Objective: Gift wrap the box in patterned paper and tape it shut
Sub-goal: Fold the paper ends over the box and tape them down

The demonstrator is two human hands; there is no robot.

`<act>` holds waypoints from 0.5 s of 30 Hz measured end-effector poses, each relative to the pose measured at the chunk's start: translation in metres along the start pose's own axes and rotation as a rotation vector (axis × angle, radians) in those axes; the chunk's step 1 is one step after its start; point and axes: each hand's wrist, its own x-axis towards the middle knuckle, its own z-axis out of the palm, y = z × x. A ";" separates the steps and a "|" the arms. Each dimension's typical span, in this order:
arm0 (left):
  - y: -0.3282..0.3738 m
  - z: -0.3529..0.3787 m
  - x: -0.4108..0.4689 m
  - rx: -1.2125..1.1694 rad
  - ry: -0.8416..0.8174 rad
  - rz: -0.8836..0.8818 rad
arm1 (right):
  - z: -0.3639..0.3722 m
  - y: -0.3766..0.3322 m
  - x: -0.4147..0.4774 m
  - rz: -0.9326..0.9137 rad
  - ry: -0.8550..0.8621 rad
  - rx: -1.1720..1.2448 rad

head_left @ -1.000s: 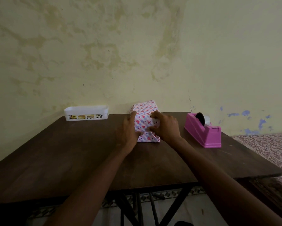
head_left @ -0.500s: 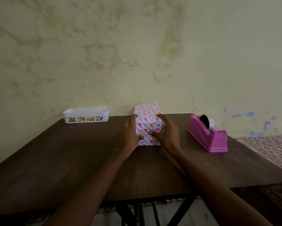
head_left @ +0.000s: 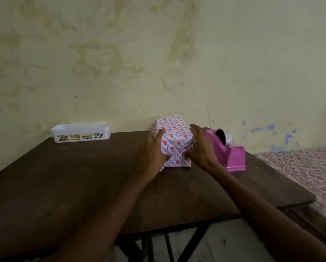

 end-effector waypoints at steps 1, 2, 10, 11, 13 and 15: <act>0.008 0.002 -0.001 0.013 0.010 0.012 | -0.011 0.006 -0.001 -0.002 -0.012 -0.027; 0.013 0.004 -0.001 0.023 0.016 0.016 | -0.021 0.010 0.000 0.006 -0.009 -0.059; 0.041 0.016 -0.006 0.041 0.023 0.015 | -0.095 0.036 -0.006 0.175 0.302 -0.577; 0.043 0.016 -0.006 0.049 0.030 0.019 | -0.102 0.042 -0.005 0.274 0.267 -0.611; 0.046 0.015 -0.008 0.059 0.029 0.027 | -0.114 0.051 -0.003 0.458 0.145 -0.581; 0.047 0.015 -0.007 0.069 0.011 0.024 | -0.122 0.056 0.002 0.565 0.042 -0.383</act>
